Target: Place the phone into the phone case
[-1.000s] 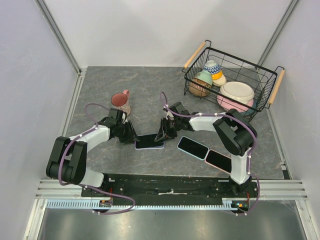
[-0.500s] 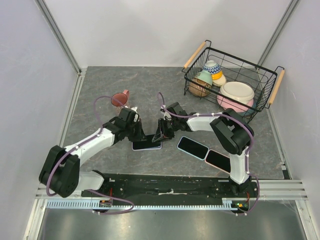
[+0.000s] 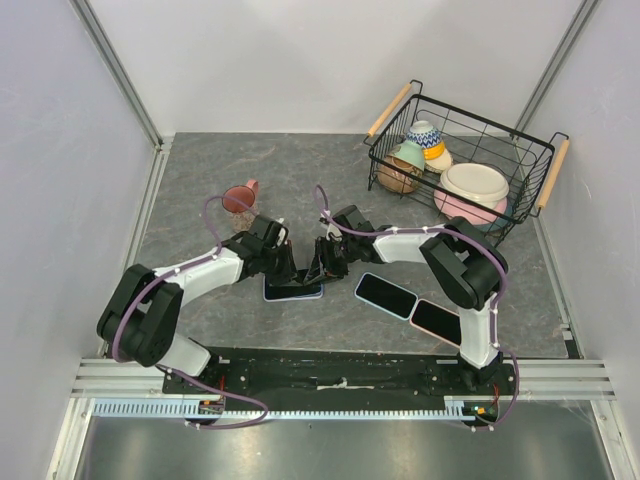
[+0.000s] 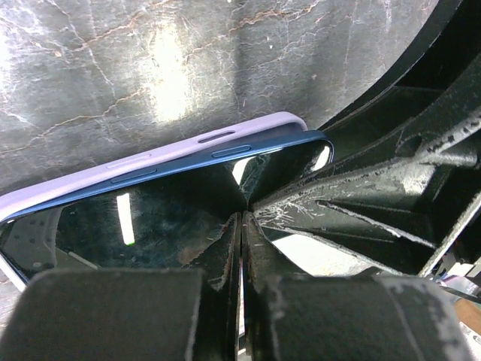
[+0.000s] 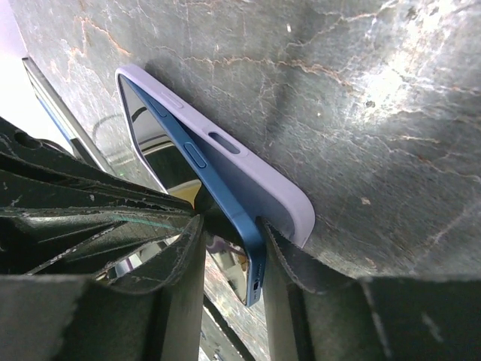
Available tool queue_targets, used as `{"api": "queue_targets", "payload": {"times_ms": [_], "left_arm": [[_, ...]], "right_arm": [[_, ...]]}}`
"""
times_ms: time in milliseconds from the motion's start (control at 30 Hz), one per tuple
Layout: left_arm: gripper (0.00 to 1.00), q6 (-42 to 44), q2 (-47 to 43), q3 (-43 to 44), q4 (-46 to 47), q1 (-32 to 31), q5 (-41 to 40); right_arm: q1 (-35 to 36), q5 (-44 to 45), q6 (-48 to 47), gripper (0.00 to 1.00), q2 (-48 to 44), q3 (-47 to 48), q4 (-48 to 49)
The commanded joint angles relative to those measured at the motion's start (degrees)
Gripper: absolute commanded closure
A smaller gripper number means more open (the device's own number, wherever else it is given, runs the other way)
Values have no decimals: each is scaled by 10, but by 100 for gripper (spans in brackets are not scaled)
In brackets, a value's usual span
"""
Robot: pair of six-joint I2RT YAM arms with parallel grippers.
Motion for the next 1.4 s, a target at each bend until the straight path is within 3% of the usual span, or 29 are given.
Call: {"api": "queue_targets", "payload": {"times_ms": [0, 200, 700, 1033, 1367], "left_arm": [[98, -15, 54, -30, 9, -5, -25], [98, -5, 74, -24, -1, -5, -18], [98, 9, 82, -22, -16, 0, -28], [98, 19, 85, -19, -20, 0, -32], [98, 24, 87, -15, -18, 0, -22]], "right_arm": [[43, 141, -79, 57, 56, -54, -168], [43, 173, -103, 46, 36, -41, -223], [40, 220, -139, 41, -25, -9, -314], [-20, 150, -150, 40, -108, -33, -299], [-55, 15, -117, 43, -109, -83, -190]]}}
